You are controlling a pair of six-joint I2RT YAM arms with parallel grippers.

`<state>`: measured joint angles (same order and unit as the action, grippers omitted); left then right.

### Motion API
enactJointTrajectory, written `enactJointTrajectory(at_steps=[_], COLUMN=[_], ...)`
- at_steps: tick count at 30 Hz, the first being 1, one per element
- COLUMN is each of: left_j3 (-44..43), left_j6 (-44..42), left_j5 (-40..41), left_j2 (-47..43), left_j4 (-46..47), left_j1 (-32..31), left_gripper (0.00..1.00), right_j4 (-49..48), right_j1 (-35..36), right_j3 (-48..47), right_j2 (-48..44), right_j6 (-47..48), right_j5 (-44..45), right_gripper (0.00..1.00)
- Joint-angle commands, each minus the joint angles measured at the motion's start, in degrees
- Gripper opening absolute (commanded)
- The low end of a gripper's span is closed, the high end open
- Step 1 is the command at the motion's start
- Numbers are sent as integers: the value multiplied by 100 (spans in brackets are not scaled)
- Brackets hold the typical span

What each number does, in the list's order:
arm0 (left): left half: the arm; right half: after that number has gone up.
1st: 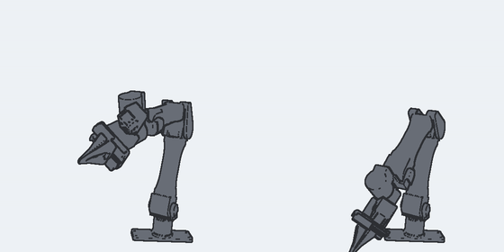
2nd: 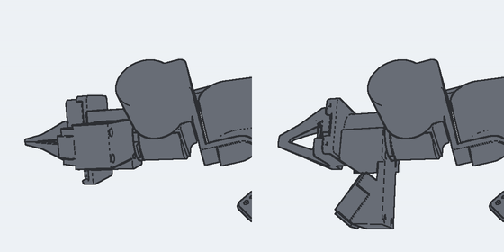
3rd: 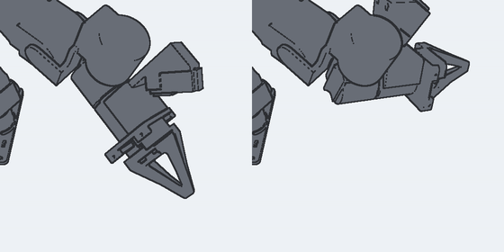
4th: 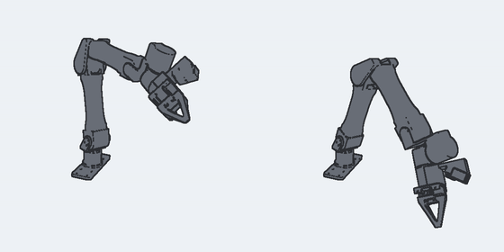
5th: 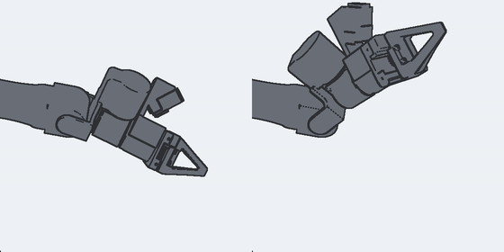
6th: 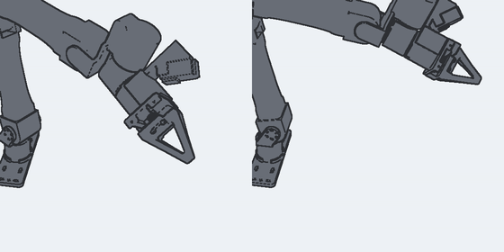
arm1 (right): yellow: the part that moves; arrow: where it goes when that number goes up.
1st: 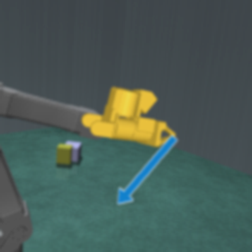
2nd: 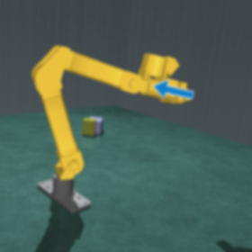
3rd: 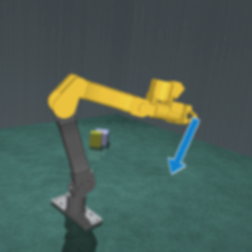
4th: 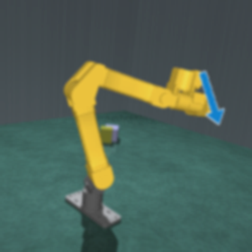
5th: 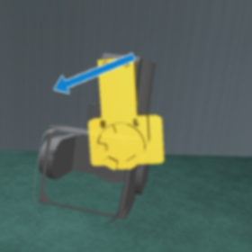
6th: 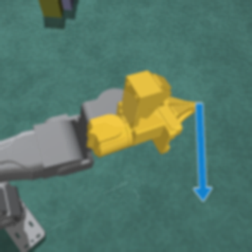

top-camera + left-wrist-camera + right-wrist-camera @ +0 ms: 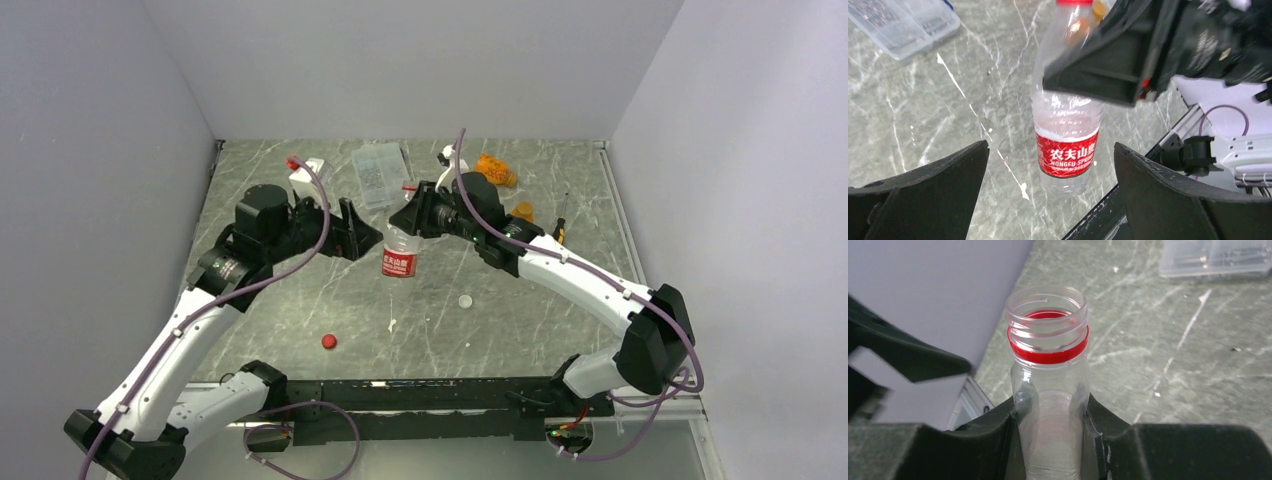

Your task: Screw on the bottle caps

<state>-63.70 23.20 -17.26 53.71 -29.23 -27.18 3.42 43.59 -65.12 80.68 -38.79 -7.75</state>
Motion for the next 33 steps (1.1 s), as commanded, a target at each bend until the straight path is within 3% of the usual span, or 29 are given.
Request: enactJointTrajectory(at_steps=[1, 6, 18, 21, 24, 26, 29, 33], left_j3=[467, 563, 485, 520, 526, 609, 700, 648], left_j6=[-85, -281, -716, -784, -823, -810, -785, -714], left_j5=[-183, 37, 1702, 1890, 1963, 2018, 2177, 2592], left_j2=[-136, -80, 463, 477, 464, 367, 249, 221], left_j4=[808, 941, 1034, 1121, 1103, 1201, 1233, 865], left_j1=[-143, -461, -1236, -1346, -1368, -1369, -1369, -1360], left_gripper=[99, 99, 99, 90, 72, 60, 47, 44], right_j4=[-312, -444, -523, -572, -567, -493, -369, 127], right_j1=[22, 45, 575, 615, 624, 624, 624, 608], right_j3=[-600, -884, -1035, -925, -876, -888, -871, -868], right_j2=[73, 280, 393, 300, 240, 233, 165, -71], right_j6=[-536, -892, -1144, -1196, -1182, -1097, -929, -604], right_j5=[125, 216, 622, 758, 762, 766, 870, 1074], right_gripper=[24, 23, 21, 20, 22, 31, 61, 91])
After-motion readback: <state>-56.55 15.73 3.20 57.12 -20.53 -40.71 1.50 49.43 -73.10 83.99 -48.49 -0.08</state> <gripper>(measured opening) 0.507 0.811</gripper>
